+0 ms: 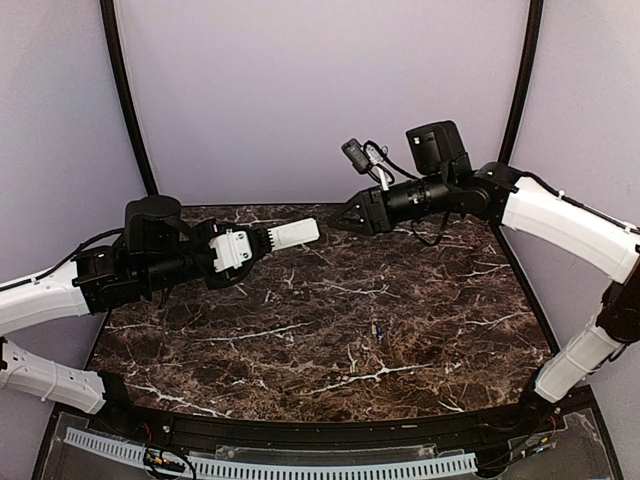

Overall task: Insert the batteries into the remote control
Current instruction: Remove the battery cover from the remote control.

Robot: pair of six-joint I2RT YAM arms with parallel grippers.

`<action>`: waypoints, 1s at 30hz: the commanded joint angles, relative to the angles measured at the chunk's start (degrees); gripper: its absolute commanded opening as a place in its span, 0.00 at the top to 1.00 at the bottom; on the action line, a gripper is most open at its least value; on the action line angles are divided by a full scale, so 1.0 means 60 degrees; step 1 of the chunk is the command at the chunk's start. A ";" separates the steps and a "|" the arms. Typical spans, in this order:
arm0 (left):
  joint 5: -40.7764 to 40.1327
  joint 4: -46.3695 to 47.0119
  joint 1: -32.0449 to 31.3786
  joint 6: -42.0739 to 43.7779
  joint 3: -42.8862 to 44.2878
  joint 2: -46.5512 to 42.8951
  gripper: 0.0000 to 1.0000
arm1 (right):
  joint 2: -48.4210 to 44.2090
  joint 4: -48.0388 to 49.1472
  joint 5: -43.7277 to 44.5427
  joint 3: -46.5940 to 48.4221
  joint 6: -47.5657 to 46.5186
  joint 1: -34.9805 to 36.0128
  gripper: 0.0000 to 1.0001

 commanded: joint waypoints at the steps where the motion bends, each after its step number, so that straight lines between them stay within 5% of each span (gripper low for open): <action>1: -0.0056 0.0055 0.0002 -0.0119 -0.0110 -0.0211 1.00 | -0.0269 0.0056 -0.0208 -0.0086 -0.0142 -0.0031 0.52; 6: 0.0021 0.0191 -0.0003 -0.0292 -0.0110 -0.0141 1.00 | -0.0100 0.1393 -0.0747 -0.0333 0.0368 0.0133 0.04; 14: 0.0201 0.0311 -0.0001 -0.0434 -0.0027 -0.0005 1.00 | 0.1436 0.1636 -0.0785 0.0833 0.0660 0.0690 0.02; 23: 0.0270 0.0415 -0.0004 -0.0480 -0.0051 0.0001 1.00 | 0.2267 0.1983 -0.1742 0.1325 0.1011 0.0762 0.30; 30: 0.0308 0.0397 0.0001 -0.0425 -0.0115 -0.0079 1.00 | 0.2110 0.1925 -0.1840 0.1001 0.0985 0.0635 0.68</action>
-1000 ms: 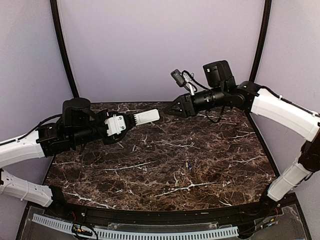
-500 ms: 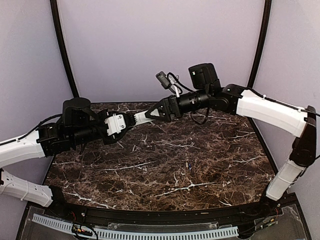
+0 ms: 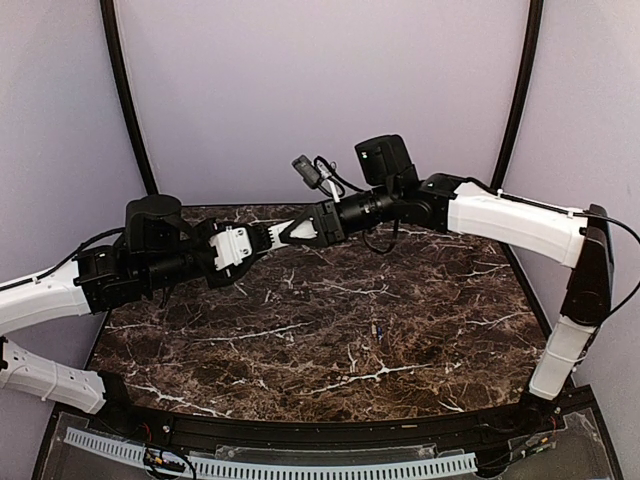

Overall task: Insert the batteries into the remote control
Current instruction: Remove the battery cover from the remote control.

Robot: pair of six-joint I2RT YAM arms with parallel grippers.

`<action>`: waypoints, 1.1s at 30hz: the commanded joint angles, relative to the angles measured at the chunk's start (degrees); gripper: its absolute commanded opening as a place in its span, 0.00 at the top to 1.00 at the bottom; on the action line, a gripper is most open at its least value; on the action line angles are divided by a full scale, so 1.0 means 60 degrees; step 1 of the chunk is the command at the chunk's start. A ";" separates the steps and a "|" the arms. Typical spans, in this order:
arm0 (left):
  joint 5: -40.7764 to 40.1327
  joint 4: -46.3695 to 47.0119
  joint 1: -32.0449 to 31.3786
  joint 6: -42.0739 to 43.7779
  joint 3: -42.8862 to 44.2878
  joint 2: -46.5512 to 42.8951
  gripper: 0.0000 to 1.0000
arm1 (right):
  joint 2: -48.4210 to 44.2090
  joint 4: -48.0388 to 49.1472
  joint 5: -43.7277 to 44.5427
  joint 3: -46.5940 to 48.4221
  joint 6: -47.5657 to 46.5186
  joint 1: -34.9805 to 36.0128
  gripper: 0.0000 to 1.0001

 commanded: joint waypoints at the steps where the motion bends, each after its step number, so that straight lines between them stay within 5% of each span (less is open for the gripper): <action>1: 0.0138 0.0257 -0.0003 -0.0082 -0.0115 -0.0133 1.00 | -0.0208 0.0160 -0.0181 -0.0070 -0.0039 -0.0109 0.73; 9: -0.0104 0.0159 0.0000 0.0032 -0.0203 -0.0365 1.00 | -0.1006 -0.0629 0.0296 -0.0666 -0.0538 -0.0460 0.83; 19: 0.0027 0.0196 0.0005 -0.0090 -0.0185 -0.0302 1.00 | -0.1367 -0.0849 0.0179 -0.0842 -0.0642 -0.0620 0.62; 29: 0.0091 0.0040 0.0003 -0.0509 -0.0176 -0.0190 1.00 | -0.1525 -0.0694 -0.0116 -0.0743 -0.0588 -0.0616 0.52; 33: -0.0111 -0.0141 -0.0004 -0.0569 -0.0120 -0.0044 1.00 | -0.1698 -0.0862 0.0043 -0.0712 -0.0663 -0.0621 0.39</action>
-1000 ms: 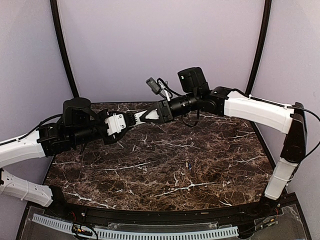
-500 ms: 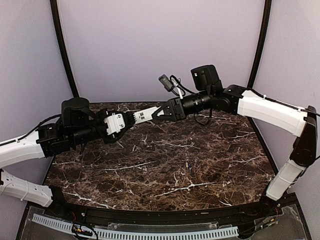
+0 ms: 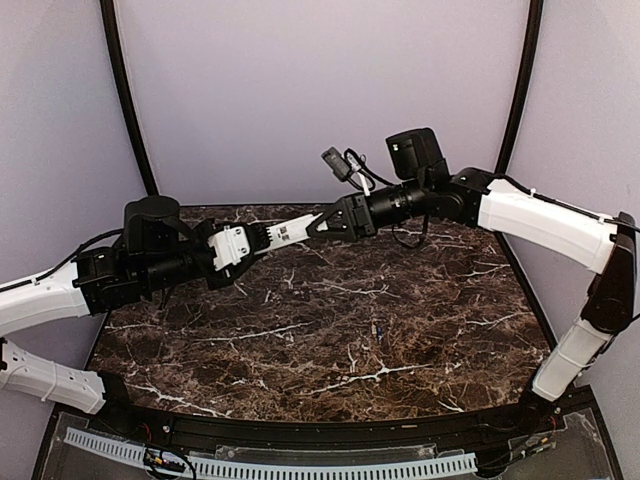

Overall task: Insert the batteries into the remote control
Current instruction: Remove the battery cover from the remote control.

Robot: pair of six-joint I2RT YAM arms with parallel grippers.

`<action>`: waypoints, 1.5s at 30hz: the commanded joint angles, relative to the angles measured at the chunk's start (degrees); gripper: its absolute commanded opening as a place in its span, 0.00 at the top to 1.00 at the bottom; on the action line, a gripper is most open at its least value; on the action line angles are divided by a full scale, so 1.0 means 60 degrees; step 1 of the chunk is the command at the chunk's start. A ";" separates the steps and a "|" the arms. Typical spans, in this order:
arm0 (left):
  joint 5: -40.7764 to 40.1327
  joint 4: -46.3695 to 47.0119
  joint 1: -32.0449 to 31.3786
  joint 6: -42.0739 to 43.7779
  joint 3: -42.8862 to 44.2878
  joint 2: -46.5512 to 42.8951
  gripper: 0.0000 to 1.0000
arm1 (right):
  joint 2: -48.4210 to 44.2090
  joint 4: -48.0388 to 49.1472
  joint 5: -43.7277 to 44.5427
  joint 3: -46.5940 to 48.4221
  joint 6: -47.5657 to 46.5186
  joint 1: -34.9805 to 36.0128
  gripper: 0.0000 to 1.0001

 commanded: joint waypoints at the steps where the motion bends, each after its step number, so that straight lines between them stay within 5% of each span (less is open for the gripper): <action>1: -0.0147 -0.0301 -0.0015 -0.0295 0.0017 0.0112 1.00 | -0.0445 -0.0109 0.0106 0.0096 -0.0130 0.0013 0.36; 10: -0.0075 -0.0467 -0.0014 -0.0506 0.0120 0.0256 1.00 | -0.0607 -0.0516 0.0622 0.0190 -0.0023 -0.0030 0.31; 23: -0.0042 -0.0430 -0.0008 -0.0491 0.0129 0.0251 1.00 | -0.0549 -0.0467 0.0401 -0.0079 0.0782 -0.0163 0.59; 36: 0.0016 -0.0395 -0.0015 -0.0437 0.0144 0.0196 1.00 | -0.0138 -0.0686 0.0743 -0.0018 0.0736 -0.0163 0.65; 45: 0.0033 -0.0378 -0.0002 -0.0412 0.0159 0.0249 1.00 | 0.0043 -0.0493 0.0145 0.0048 0.0837 -0.0155 0.80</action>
